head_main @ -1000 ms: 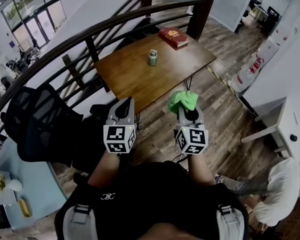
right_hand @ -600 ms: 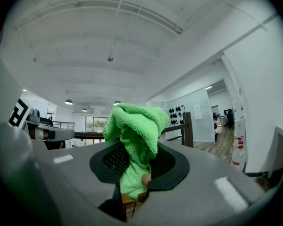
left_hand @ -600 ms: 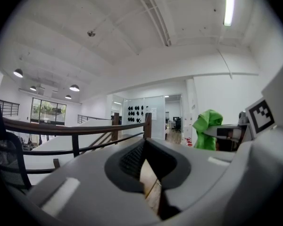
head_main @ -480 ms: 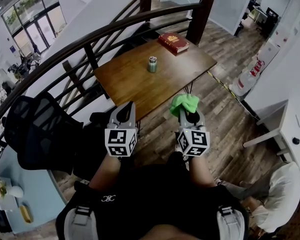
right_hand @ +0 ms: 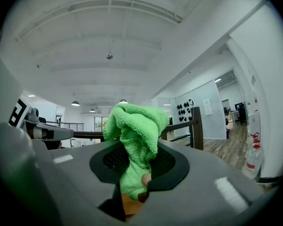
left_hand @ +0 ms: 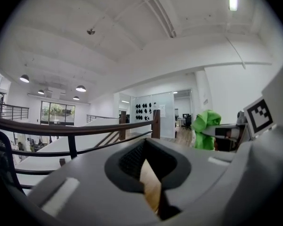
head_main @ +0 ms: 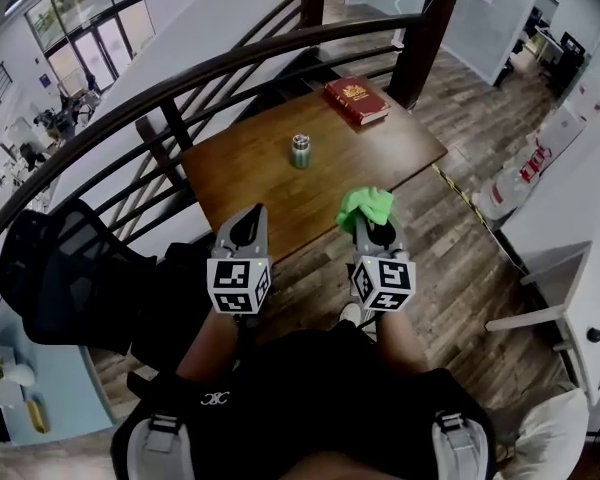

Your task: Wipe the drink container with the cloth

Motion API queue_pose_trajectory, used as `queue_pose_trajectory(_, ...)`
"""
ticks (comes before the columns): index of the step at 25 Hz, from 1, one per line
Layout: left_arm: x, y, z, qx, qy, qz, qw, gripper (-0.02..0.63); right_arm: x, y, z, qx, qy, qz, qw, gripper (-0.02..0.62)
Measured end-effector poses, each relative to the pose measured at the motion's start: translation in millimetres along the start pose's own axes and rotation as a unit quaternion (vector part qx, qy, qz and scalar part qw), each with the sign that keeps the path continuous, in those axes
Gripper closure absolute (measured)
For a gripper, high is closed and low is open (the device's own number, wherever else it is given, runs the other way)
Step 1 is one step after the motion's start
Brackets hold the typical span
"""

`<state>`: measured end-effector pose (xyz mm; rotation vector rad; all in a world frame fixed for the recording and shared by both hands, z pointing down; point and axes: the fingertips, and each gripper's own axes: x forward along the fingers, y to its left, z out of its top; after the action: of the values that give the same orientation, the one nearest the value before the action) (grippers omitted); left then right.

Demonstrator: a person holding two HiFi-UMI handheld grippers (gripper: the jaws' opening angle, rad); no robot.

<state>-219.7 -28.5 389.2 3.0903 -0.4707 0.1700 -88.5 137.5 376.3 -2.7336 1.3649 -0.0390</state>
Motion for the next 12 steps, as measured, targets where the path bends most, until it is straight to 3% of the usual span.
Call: queue_pose_trajectory(12,129,-44,17,-0.017,0.016,0.083,0.9963,0.554,112,-120,8,0.006,0.027,0.082,0.996,0.504)
